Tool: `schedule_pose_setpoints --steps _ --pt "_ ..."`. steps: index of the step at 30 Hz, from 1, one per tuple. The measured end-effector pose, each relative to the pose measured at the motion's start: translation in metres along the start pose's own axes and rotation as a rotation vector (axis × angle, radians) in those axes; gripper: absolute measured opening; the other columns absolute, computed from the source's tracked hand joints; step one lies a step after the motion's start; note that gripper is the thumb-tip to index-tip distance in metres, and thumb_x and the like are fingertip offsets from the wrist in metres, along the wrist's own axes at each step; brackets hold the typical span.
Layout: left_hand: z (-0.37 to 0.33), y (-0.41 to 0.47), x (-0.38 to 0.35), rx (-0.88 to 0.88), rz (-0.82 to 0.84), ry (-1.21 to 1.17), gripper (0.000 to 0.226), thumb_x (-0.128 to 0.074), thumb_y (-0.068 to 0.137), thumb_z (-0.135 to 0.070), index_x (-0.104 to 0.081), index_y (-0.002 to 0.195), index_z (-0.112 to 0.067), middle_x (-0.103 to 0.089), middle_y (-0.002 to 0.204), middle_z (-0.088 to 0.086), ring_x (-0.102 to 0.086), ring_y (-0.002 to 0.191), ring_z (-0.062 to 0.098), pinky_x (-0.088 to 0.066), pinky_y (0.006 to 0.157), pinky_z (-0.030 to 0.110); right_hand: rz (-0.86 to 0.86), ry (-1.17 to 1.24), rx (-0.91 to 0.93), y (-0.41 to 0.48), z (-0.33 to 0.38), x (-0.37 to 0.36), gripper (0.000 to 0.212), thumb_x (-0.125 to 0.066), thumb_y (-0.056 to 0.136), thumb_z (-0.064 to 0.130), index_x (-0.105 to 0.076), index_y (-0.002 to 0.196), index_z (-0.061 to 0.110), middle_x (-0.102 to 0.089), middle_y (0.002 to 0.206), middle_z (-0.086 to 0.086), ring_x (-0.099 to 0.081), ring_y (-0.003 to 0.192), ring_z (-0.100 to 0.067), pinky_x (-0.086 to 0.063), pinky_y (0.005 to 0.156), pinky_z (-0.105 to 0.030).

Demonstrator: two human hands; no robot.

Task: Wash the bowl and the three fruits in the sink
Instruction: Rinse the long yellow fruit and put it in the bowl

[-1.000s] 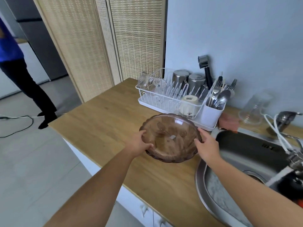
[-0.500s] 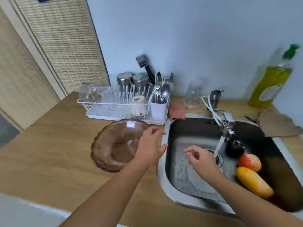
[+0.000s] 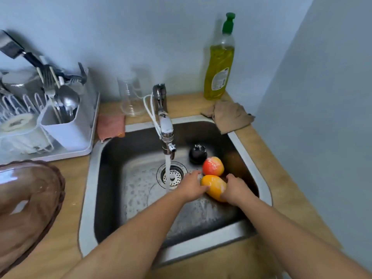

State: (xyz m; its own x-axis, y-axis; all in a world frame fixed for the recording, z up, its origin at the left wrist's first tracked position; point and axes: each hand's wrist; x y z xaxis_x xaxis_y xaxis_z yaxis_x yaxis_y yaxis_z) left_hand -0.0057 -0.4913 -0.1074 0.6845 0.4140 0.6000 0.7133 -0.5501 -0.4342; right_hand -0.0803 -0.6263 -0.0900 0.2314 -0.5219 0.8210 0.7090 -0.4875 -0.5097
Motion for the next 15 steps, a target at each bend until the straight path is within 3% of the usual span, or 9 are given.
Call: schedule_pose_setpoints --steps 6,11,15 --pt "-0.003 0.034 -0.023 0.071 0.037 -0.100 0.057 -0.062 0.089 -0.030 -0.041 0.140 -0.016 -0.052 0.137 0.014 -0.050 0.124 0.030 -0.042 0.103 0.036 0.065 -0.166 0.042 0.028 -0.001 -0.009 0.061 -0.072 0.077 0.025 -0.042 0.128 0.009 -0.057 0.125 -0.013 -0.059 0.111 -0.030 -0.048 0.084 -0.035" --pt "0.007 0.031 -0.022 0.142 -0.002 -0.283 0.045 -0.063 0.088 -0.028 -0.047 0.130 -0.019 -0.056 0.124 0.011 -0.055 0.112 0.028 -0.048 0.095 0.038 0.061 -0.218 0.114 0.034 0.003 -0.009 0.071 -0.078 0.069 0.028 -0.043 0.129 0.012 -0.059 0.120 -0.011 -0.061 0.106 -0.029 -0.050 0.079 -0.034" --pt "0.015 0.016 -0.003 0.210 -0.060 -0.528 0.037 -0.062 0.088 -0.023 -0.047 0.122 -0.025 -0.054 0.118 0.009 -0.059 0.106 0.027 -0.053 0.091 0.038 -0.003 -0.127 0.278 0.030 0.008 0.000 0.081 -0.079 0.064 0.038 -0.042 0.134 0.023 -0.056 0.128 -0.006 -0.056 0.114 -0.028 -0.049 0.092 -0.040"
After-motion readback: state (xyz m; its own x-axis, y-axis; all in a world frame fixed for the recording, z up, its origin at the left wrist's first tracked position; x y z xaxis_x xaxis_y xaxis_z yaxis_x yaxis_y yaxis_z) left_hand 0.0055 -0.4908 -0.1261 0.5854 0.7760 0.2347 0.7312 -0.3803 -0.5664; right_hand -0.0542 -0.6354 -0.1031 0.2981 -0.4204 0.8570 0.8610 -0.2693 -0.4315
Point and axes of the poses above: each hand's wrist, its own y-axis towards the middle knuckle, its own x-axis out of the back of the hand, z = x × y
